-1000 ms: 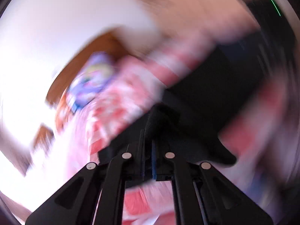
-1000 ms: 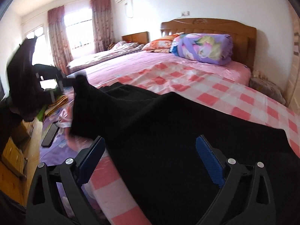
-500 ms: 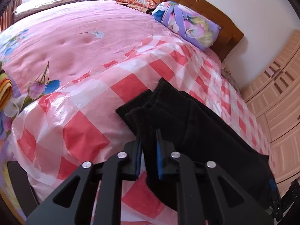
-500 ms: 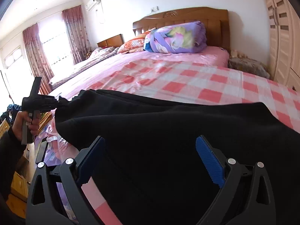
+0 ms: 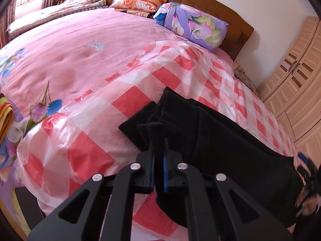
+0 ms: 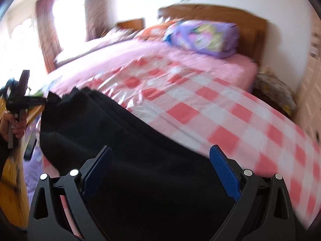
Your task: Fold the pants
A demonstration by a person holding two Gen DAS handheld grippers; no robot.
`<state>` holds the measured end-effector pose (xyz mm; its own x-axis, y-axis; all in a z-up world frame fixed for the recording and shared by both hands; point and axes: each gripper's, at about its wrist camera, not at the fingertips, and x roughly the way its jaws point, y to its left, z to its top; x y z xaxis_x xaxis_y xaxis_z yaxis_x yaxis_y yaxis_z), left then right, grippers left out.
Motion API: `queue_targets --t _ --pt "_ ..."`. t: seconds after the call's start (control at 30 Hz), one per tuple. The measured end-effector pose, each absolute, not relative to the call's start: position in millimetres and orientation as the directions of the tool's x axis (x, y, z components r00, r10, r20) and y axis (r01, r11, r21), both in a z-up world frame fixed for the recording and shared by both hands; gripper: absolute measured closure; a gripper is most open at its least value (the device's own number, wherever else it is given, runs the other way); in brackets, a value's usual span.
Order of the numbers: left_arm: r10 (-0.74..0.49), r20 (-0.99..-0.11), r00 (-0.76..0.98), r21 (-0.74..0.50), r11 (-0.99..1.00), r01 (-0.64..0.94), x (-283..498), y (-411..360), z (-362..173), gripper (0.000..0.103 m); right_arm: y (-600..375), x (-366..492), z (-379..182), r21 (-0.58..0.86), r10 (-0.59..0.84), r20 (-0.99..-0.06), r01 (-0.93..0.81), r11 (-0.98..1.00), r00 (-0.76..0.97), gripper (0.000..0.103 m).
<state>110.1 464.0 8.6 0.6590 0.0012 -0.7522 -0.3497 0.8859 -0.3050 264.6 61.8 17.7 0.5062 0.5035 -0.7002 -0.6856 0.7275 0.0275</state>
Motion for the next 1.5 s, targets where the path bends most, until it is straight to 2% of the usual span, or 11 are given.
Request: queue_targets --t 0.1,0.33,0.43,0.6,0.77,0.93,1.13,1.17,1.27,1.37,1.5 --pt "0.023 -0.748 0.663 -0.284 0.892 -0.352 107.8 461.1 10.6 0.098 91.8 294.1 8.8 0.071 0.53 -0.742 -0.738 0.671 0.411 0.03" --pt "0.067 -0.766 0.639 -0.213 0.912 -0.351 110.8 455.9 4.4 0.097 166.6 288.3 -24.5 -0.012 0.487 -0.825 -0.87 0.492 0.287 0.03" --pt "0.07 -0.763 0.642 -0.21 0.914 -0.348 110.2 456.5 2.7 0.098 184.3 276.5 -37.3 -0.051 0.456 -0.851 -0.904 0.423 0.261 0.038" --pt "0.138 -0.718 0.682 -0.152 0.926 -0.347 103.0 446.6 12.3 0.098 191.1 252.6 -37.6 -0.162 0.461 -0.82 -0.909 0.384 0.341 0.092" --pt "0.159 -0.591 0.791 -0.15 0.942 -0.302 94.8 434.9 53.6 0.098 179.6 240.7 -5.1 -0.248 0.511 -0.725 -0.868 0.431 0.461 0.096" --pt "0.216 -0.442 0.871 -0.157 0.937 -0.312 94.0 426.9 86.5 0.098 169.2 246.8 22.7 -0.264 0.534 -0.637 -0.808 0.527 0.556 0.096" --pt "0.14 -0.731 0.667 -0.259 0.848 -0.462 140.7 468.6 4.3 0.097 188.4 285.2 -40.6 -0.223 0.383 -0.784 -0.798 0.559 0.488 0.089" --pt "0.132 -0.745 0.654 -0.27 0.837 -0.477 143.0 475.5 -10.1 0.089 184.1 284.7 -38.6 -0.199 0.423 -0.757 -0.792 0.577 0.498 0.078" --pt "0.107 -0.691 0.715 -0.331 0.833 -0.443 133.5 486.7 -16.1 0.075 174.9 291.3 -37.6 -0.102 0.43 -0.781 -0.772 0.627 0.453 0.023" --pt "0.238 -0.676 0.698 -0.255 0.813 -0.524 120.1 489.3 -0.9 0.044 158.9 281.4 -26.4 -0.067 0.479 -0.747 -0.77 0.635 0.461 0.022" --pt "0.362 -0.565 0.741 -0.18 0.823 -0.539 89.8 464.6 34.7 0.022 127.5 258.8 -3.0 0.066 0.569 -0.692 -0.746 0.662 0.444 0.017"
